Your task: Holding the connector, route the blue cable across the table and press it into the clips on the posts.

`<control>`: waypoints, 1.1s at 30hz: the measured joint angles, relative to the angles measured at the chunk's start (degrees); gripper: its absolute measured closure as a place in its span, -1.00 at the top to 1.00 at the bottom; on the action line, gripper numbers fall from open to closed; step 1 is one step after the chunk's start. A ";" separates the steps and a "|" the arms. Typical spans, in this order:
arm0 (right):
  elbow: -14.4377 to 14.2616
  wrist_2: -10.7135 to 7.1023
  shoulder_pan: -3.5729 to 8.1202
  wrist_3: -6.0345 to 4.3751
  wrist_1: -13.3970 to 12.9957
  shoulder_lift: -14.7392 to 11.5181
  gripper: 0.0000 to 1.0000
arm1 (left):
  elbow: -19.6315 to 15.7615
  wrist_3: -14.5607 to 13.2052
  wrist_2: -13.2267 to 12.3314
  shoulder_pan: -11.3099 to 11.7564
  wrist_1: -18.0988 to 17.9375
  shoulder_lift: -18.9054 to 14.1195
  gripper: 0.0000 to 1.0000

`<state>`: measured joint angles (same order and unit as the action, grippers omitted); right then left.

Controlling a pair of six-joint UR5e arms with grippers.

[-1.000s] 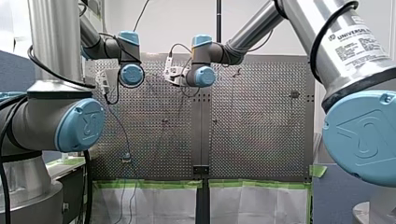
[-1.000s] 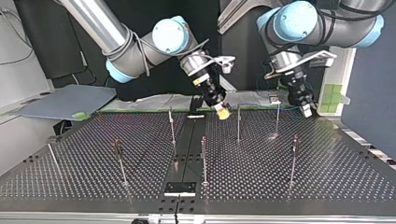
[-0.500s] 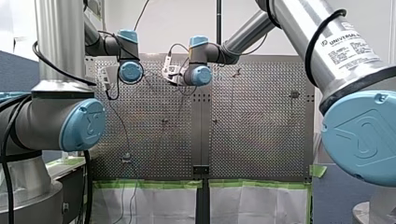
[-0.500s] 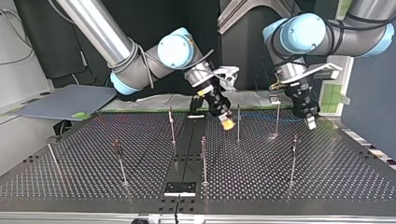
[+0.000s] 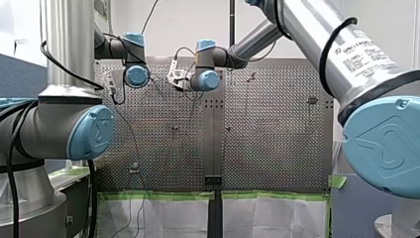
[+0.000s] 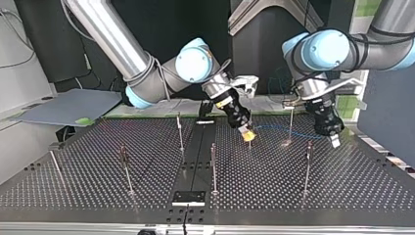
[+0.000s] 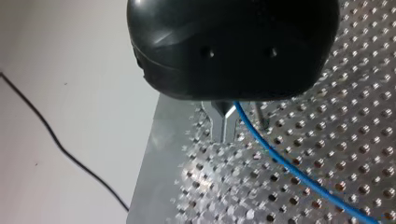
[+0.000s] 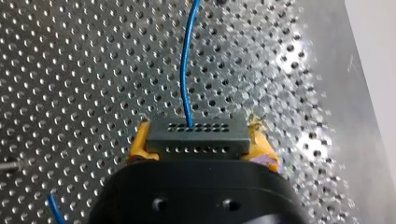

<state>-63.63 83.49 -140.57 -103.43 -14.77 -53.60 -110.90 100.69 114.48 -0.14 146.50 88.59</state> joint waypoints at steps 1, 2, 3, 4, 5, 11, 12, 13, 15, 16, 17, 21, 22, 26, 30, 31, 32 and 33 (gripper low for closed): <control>0.51 -0.05 -0.07 0.10 0.16 0.30 -1.00 | 0.16 0.01 -0.17 0.29 -0.03 0.02 -1.00; 1.18 -0.10 -0.16 0.21 0.35 0.62 -1.00 | 0.28 0.01 -0.38 0.50 -0.04 0.10 -1.00; 1.68 -0.12 -0.21 0.27 0.47 0.78 -1.00 | 0.43 0.02 -0.64 0.71 -0.04 0.24 -1.00; 2.18 -0.14 -0.26 0.31 0.59 0.90 -1.00 | 0.67 0.02 -0.99 0.96 0.01 0.54 -1.00; 2.82 -0.14 -0.29 0.35 0.74 1.01 -1.00 | 0.87 0.02 -1.25 1.13 0.07 0.84 -1.00; 5.93 -0.16 -0.20 0.40 1.33 1.23 -1.00 | 2.55 0.37 -2.31 2.09 -0.41 3.66 -1.00; 6.41 -0.16 -0.15 0.40 1.35 1.26 -1.00 | 2.98 0.49 -2.42 2.25 -0.46 4.15 -1.00; 6.93 -0.14 -0.08 0.40 1.36 1.30 -1.00 | 3.52 0.61 -2.60 2.47 -0.49 4.75 -1.00; 8.02 -0.11 0.08 0.40 1.38 1.37 -1.00 | 4.25 0.75 -3.06 2.83 -0.60 5.48 -1.00; 8.47 -0.09 0.15 0.40 1.39 1.40 -1.00 | 4.68 0.83 -3.43 3.04 -0.69 5.82 -1.00; 9.07 -0.05 0.23 0.40 1.39 1.44 -1.00 | 4.96 0.90 -3.75 3.20 -0.79 6.00 -1.00; 11.01 0.16 0.47 0.40 1.40 1.65 -1.00 | 6.08 1.21 -5.31 3.80 -0.99 6.60 -1.00; 11.37 0.24 0.52 0.40 1.43 1.71 -1.00 | 6.49 1.31 -5.72 3.98 -0.90 6.91 -1.00; 12.25 0.56 0.66 0.44 1.55 1.93 -1.00 | 7.82 1.58 -6.92 4.64 -0.69 8.58 -1.00; 12.46 1.07 0.69 0.48 1.89 2.16 -1.00 | 8.49 2.24 -8.34 5.53 -1.75 10.45 -1.00; 12.47 1.17 0.69 0.48 1.95 2.25 -1.00 | 8.57 2.54 -8.85 5.79 -2.27 11.05 -1.00; 12.47 1.27 0.70 0.49 2.01 2.38 -1.00 | 8.61 2.72 -9.23 5.99 -2.66 11.45 -1.00; 12.47 1.32 0.72 0.49 2.04 2.49 -1.00 | 8.63 2.87 -9.61 6.17 -2.98 11.76 -1.00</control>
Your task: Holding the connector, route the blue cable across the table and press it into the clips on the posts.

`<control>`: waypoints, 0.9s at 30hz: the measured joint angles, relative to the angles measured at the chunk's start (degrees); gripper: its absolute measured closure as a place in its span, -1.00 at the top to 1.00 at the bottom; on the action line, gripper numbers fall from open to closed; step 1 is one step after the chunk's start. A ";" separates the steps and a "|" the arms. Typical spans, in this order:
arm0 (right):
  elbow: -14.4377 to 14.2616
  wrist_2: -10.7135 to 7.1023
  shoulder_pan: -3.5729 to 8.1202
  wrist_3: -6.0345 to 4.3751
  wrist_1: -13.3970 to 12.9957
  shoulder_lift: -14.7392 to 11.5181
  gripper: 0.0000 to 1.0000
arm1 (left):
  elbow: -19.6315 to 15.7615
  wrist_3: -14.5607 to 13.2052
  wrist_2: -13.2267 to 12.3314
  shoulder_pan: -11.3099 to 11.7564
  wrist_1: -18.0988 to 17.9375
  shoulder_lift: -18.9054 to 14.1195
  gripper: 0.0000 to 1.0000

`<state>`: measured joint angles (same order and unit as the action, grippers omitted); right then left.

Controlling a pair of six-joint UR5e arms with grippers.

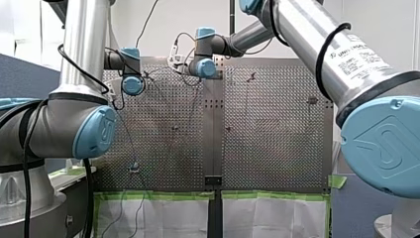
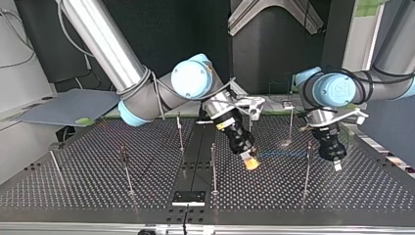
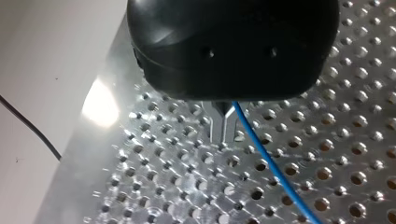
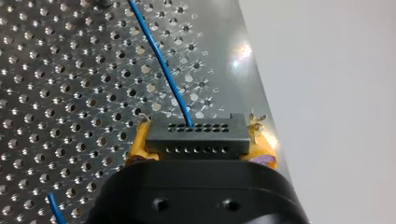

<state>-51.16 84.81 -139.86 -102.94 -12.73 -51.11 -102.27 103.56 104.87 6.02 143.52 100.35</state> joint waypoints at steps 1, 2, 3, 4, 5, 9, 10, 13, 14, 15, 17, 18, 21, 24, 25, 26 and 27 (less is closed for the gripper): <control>0.01 0.03 0.00 0.00 0.02 0.11 -1.00 | 0.03 0.14 -0.54 0.21 -0.33 0.29 -1.00; 0.02 0.06 0.00 0.00 0.03 0.24 -1.00 | 0.03 0.23 -0.95 0.35 -0.53 0.44 -1.00; 0.03 0.08 -0.01 0.00 0.03 0.33 -1.00 | 0.03 0.33 -1.33 0.47 -0.67 0.55 -1.00; 0.03 0.11 -0.01 0.00 0.02 0.41 -1.00 | 0.04 0.46 -1.80 0.60 -0.81 0.63 -1.00; 0.04 0.14 -0.01 0.01 0.01 0.48 -1.00 | 0.03 0.54 -2.13 0.66 -0.86 0.67 -1.00; 0.04 0.20 0.01 0.01 0.05 0.62 -1.00 | 0.00 1.21 -2.99 0.66 -0.74 0.70 -0.90; 0.04 0.27 0.03 0.03 0.09 0.63 -1.00 | 0.00 1.63 -3.06 0.62 -0.53 0.68 -0.50; 0.04 0.98 0.03 0.15 0.51 0.66 -1.00 | -0.01 2.82 -3.12 0.60 0.39 0.66 0.34; 0.05 1.39 0.03 0.28 0.78 0.67 -1.00 | -0.01 3.25 -3.11 0.59 0.77 0.63 0.66; 0.04 1.72 0.03 0.37 1.02 0.68 -1.00 | -0.01 3.70 -3.05 0.57 1.18 0.59 0.66; 0.04 2.44 0.02 0.54 1.65 0.72 -1.00 | -0.02 4.84 -2.53 0.49 2.32 0.43 1.00; 0.05 2.71 0.01 0.59 1.92 0.72 -1.00 | -0.02 5.26 -2.16 0.44 2.81 0.32 1.00; 0.04 3.51 0.00 0.76 3.02 0.75 -1.00 | -0.02 6.06 -0.83 0.28 4.38 -0.18 1.00; 0.04 4.14 0.00 1.05 4.23 0.77 -1.00 | -0.07 6.46 0.51 0.08 5.88 -0.74 1.00; 0.04 4.36 -0.01 1.15 4.64 0.79 -1.00 | -0.22 6.56 0.77 0.01 6.51 -1.03 1.00; 0.04 4.66 0.00 1.25 5.17 0.83 -1.00 | -0.44 6.63 0.77 -0.04 7.04 -1.31 1.00; 0.04 4.87 0.00 1.30 5.50 0.84 -1.00 | -0.75 6.69 0.62 -0.07 7.62 -1.65 1.00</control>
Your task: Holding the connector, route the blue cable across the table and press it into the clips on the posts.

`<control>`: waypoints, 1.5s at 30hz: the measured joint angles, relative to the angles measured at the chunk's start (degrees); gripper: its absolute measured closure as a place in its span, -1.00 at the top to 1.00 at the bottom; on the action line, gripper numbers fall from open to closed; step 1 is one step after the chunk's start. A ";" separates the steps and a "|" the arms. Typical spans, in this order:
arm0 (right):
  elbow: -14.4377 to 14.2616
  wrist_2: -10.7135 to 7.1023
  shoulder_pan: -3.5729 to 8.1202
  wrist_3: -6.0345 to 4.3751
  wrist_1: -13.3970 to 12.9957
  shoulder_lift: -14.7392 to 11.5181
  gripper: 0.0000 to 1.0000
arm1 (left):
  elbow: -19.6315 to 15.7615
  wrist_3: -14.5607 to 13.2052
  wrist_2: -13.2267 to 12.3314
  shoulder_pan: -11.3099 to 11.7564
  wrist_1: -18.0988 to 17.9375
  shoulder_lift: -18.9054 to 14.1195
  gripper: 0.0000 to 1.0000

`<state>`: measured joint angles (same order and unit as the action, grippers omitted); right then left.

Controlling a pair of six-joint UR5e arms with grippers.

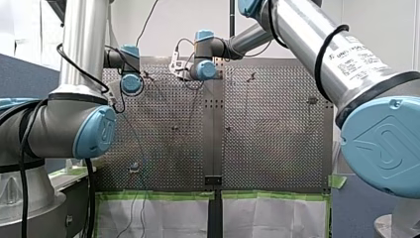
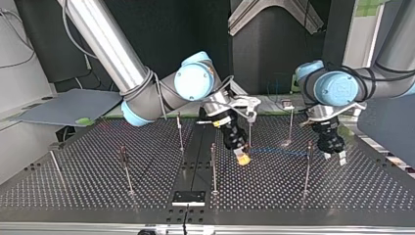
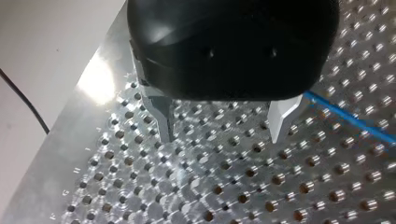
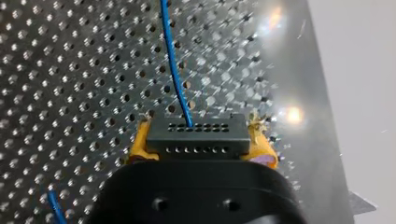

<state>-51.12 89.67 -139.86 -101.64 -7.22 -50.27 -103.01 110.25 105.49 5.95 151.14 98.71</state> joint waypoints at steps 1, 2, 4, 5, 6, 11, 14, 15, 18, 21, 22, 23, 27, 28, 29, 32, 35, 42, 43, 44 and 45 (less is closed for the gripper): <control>0.00 0.18 0.00 0.03 0.30 0.01 -1.00 | -0.48 0.11 -0.38 -0.03 0.69 -0.50 1.00; 0.00 0.37 -0.01 0.07 0.66 0.01 -1.00 | -0.88 0.21 -0.73 -0.05 1.19 -0.90 1.00; 0.00 0.54 -0.01 0.09 1.09 0.02 -1.00 | -1.98 0.46 -1.67 -0.14 2.42 -1.97 1.00; 0.00 0.66 -0.01 0.09 1.32 0.01 -1.00 | -2.46 0.58 -2.10 -0.20 2.93 -2.46 1.00; 0.00 0.78 -0.01 0.10 1.47 0.02 -1.00 | -2.93 0.73 -2.50 -0.27 3.44 -2.93 1.00; 0.00 1.56 -0.01 0.17 1.92 0.04 -1.00 | -5.39 2.10 -4.39 -0.69 5.98 -5.44 1.00; 0.00 1.73 -0.02 0.19 2.17 0.06 -1.00 | -6.72 2.58 -4.87 -0.93 7.47 -6.91 1.00; 0.00 1.79 -0.02 0.19 2.25 0.06 -1.00 | -7.18 2.66 -4.91 -0.99 7.92 -7.38 1.00; 0.00 2.03 -0.02 0.20 2.49 0.05 -1.00 | -8.65 2.78 -5.02 -1.13 9.45 -8.90 1.00; 0.00 2.14 -0.02 0.20 2.72 0.07 -1.00 | -9.85 2.67 -5.07 -1.25 10.90 -10.33 1.00; 0.00 2.16 -0.02 0.20 2.77 0.07 -1.00 | -10.25 2.61 -5.09 -1.34 11.41 -10.89 1.00; 0.00 2.19 -0.02 0.20 2.87 0.08 -1.00 | -10.52 2.58 -5.11 -1.42 11.72 -11.29 1.00; 0.00 2.35 0.00 0.28 3.22 0.09 -1.00 | -11.13 2.40 -5.56 -1.86 12.33 -13.29 1.00; 0.00 2.43 0.00 0.30 3.28 0.09 -1.00 | -11.18 2.23 -5.93 -2.05 12.36 -13.93 1.00; 0.00 2.57 0.00 0.34 3.35 0.09 -1.00 | -11.21 2.04 -6.28 -2.20 12.40 -14.44 1.00; 0.00 2.78 0.00 0.41 3.49 0.09 -1.00 | -11.27 1.23 -7.79 -2.78 12.49 -16.19 1.00; 0.00 2.86 -0.01 0.44 3.63 0.09 -1.00 | -11.27 0.23 -9.33 -3.39 12.68 -17.95 1.00; 0.00 3.04 0.03 0.46 4.00 0.09 -1.00 | -11.29 -2.88 -10.22 -4.64 13.44 -20.49 1.00; 0.00 3.04 0.03 0.46 4.02 0.08 -1.00 | -11.28 -3.51 -10.22 -4.82 13.50 -20.59 1.00; 0.00 3.05 0.03 0.46 4.03 0.09 -1.00 | -11.27 -3.99 -10.21 -4.98 13.53 -20.64 1.00; 0.00 3.05 0.02 0.46 4.03 0.09 -1.00 | -11.26 -4.49 -10.22 -5.15 13.52 -20.66 1.00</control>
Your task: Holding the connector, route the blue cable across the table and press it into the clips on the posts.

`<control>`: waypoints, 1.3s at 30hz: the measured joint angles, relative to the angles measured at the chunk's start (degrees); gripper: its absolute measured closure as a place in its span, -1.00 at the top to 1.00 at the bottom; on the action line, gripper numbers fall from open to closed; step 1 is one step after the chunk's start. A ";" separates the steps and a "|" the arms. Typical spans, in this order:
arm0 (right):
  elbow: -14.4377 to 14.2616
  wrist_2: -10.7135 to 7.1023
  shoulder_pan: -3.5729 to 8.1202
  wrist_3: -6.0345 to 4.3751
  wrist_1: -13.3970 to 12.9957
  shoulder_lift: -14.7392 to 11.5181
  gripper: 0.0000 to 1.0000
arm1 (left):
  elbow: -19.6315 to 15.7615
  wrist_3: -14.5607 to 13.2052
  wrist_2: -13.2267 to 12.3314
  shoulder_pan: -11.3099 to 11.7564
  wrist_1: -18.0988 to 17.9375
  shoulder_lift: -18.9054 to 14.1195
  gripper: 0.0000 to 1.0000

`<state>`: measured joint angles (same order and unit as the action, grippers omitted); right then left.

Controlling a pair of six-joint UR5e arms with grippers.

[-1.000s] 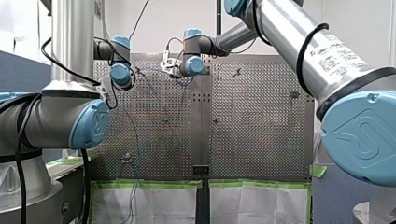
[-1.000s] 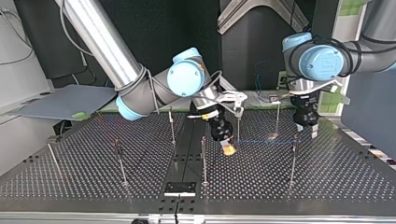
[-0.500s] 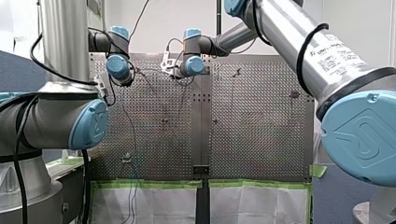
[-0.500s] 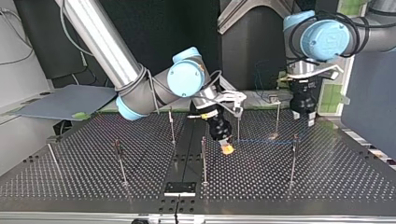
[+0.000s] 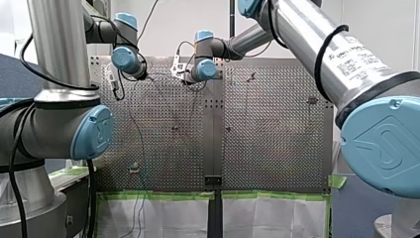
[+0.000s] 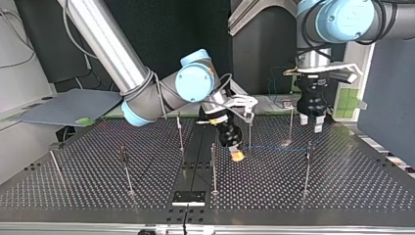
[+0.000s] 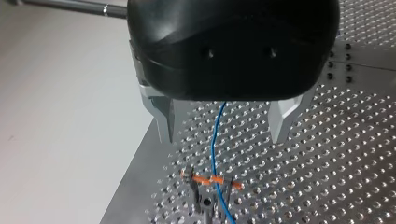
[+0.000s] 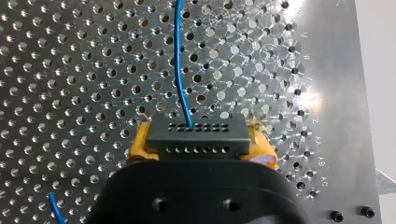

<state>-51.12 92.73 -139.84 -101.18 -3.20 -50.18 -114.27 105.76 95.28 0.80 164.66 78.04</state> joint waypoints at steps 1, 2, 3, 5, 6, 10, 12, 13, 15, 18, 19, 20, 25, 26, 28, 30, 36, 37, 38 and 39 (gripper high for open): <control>0.00 0.00 0.00 0.00 0.01 0.00 -1.00 | 0.01 -0.67 -0.03 -0.23 -0.03 0.02 1.00; 0.00 0.00 0.00 0.00 0.01 0.00 -1.00 | 0.01 -1.18 -0.05 -0.40 -0.08 0.08 1.00; 0.00 0.00 0.00 0.00 0.02 0.00 -1.00 | 0.01 -1.71 -0.09 -0.57 -0.17 0.18 1.00; 0.00 0.01 0.01 0.01 0.02 0.05 -1.00 | 0.09 -2.91 -0.16 -1.01 -0.62 0.65 1.00; 0.00 0.00 0.02 0.03 0.02 0.07 -1.00 | 0.18 -3.41 -0.19 -1.22 -0.89 0.94 1.00; 0.00 0.00 0.07 0.07 0.04 0.09 -1.00 | 0.99 -5.53 -0.35 -2.28 -2.19 2.62 1.00; 0.00 0.01 0.23 0.08 0.07 0.10 -1.00 | 1.70 -6.52 -0.34 -2.95 -2.87 3.38 1.00; 0.00 0.01 0.30 0.10 0.08 0.11 -1.00 | 2.25 -7.20 -0.31 -3.38 -3.25 3.74 1.00; 0.00 0.01 0.45 0.14 0.12 0.11 -1.00 | 3.05 -8.14 -0.14 -3.94 -3.83 4.15 1.00; 0.00 0.01 0.63 0.16 0.14 0.11 -1.00 | 4.07 -9.36 0.66 -4.54 -4.50 4.62 1.00; 0.00 0.01 0.68 0.17 0.14 0.11 -1.00 | 4.34 -9.64 1.03 -4.68 -4.64 4.79 1.00; 0.00 0.01 0.73 0.17 0.14 0.11 -1.00 | 4.48 -9.79 1.27 -4.76 -4.71 4.93 1.00; 0.00 -0.05 0.83 0.26 0.12 0.14 -1.00 | 4.90 -10.47 1.84 -5.12 -5.03 6.07 1.00; 0.00 -0.06 0.85 0.29 0.11 0.16 -1.00 | 5.06 -10.56 1.88 -5.19 -5.10 6.41 1.00; 0.00 -0.07 0.86 0.32 0.11 0.18 -1.00 | 5.59 -10.83 1.94 -5.42 -5.22 7.34 1.00; 0.00 -0.08 0.85 0.33 0.11 0.19 -1.00 | 6.06 -11.00 2.01 -5.59 -5.28 8.07 1.00; 0.00 -0.15 0.85 0.42 0.08 0.20 -1.00 | 8.31 -11.35 3.73 -6.38 -5.87 10.64 1.00; 0.00 -0.15 0.84 0.45 0.07 0.22 -1.00 | 8.95 -11.39 4.13 -6.50 -5.95 11.25 1.00; 0.00 -0.16 0.84 0.50 0.05 0.25 -1.00 | 9.44 -11.42 4.37 -6.59 -6.00 11.70 1.00; 0.00 -0.16 0.84 0.53 0.04 0.27 -1.00 | 9.92 -11.46 4.55 -6.67 -6.05 12.13 1.00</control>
<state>-51.12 92.56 -139.00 -100.65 -3.16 -49.91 -104.36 94.30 99.82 -5.86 158.61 90.17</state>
